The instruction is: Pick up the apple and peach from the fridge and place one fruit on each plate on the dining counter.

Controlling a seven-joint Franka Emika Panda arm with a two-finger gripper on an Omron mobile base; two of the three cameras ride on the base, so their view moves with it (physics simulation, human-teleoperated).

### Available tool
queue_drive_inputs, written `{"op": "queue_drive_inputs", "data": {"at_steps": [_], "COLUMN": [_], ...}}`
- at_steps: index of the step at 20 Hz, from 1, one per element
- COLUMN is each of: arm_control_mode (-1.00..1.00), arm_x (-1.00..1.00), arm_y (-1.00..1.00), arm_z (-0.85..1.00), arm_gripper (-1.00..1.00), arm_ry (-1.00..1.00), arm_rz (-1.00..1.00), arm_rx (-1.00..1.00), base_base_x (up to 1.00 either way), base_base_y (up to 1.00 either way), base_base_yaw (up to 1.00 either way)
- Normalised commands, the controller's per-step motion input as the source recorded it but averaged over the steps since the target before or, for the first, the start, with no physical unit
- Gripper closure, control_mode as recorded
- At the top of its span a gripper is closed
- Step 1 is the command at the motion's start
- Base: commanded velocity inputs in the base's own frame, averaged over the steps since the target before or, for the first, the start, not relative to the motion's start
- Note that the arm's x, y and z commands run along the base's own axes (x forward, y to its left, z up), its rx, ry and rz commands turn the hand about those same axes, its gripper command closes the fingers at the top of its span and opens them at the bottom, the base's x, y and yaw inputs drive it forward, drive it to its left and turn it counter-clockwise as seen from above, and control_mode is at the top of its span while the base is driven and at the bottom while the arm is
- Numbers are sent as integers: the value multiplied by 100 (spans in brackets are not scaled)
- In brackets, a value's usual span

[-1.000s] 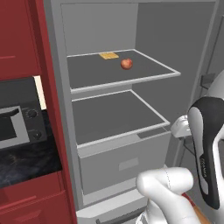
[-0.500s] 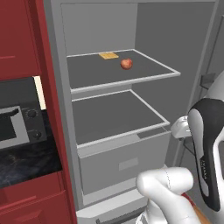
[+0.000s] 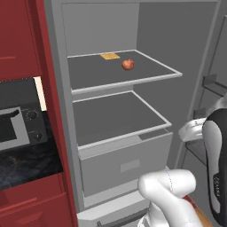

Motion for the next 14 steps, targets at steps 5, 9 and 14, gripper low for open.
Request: {"op": "queue_drive_inputs", "data": {"at_steps": [5, 9, 14], "arm_control_mode": [-100, -100, -100], "arm_x": [-2, 7, 25], "arm_y": [14, 28, 41], "arm_z": [85, 80, 60], "arm_gripper": [-100, -100, -100], "arm_ry": [-41, -24, -9], "arm_rz": [7, 0, -16], "arm_rx": [-6, -7, 0], "base_base_x": [0, 0, 0], "base_base_y": [0, 0, 0], "base_base_yaw": [0, 0, 0]}}
